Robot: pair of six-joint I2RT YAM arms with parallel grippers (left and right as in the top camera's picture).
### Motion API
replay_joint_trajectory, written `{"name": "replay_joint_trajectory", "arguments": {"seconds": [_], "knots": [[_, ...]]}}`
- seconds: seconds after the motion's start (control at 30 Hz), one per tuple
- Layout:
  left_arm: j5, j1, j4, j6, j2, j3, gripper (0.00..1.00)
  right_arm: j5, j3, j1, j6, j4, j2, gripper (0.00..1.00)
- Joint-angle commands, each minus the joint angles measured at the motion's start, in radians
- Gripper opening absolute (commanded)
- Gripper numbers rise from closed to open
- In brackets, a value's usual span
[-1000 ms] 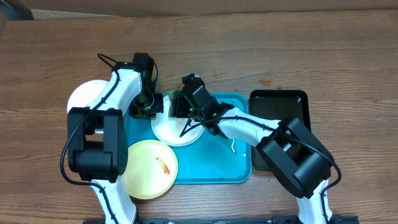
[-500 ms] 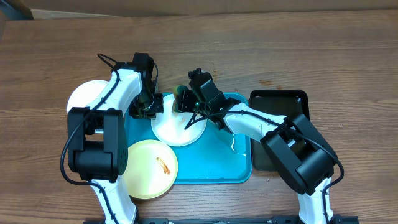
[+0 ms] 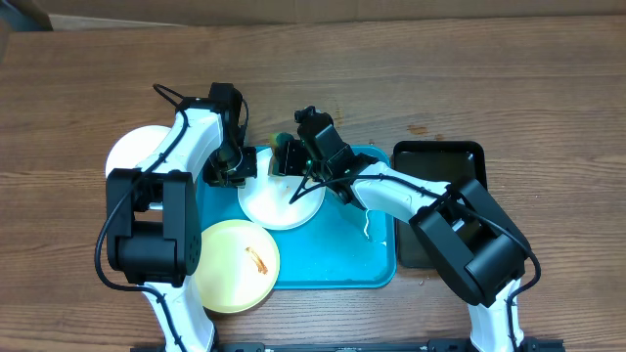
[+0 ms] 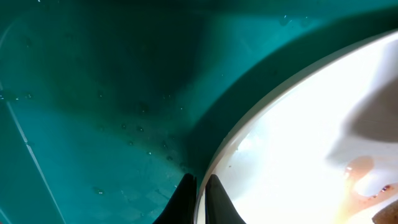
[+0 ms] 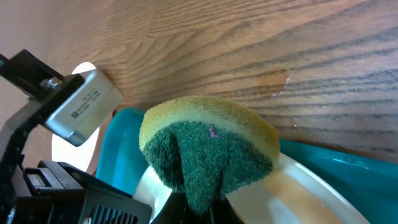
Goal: Clean dirty plates on tray and stack at the side
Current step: 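Scrub the white plate a third time with the sponge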
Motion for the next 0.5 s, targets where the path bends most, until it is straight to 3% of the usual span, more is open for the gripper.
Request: {"name": "replay_joint_trajectory", "arguments": {"seconds": [0.0,0.47], "knots": [[-0.041,0.005,0.008,-0.032,-0.004,0.007,0.04,-0.009,0.0,0.004,0.001,-0.005,0.011,0.04],[-0.041,0.005,0.011,-0.033,-0.004,0.007,0.04,-0.153,0.0,0.021,0.0,-0.068,0.028,0.04]]}}
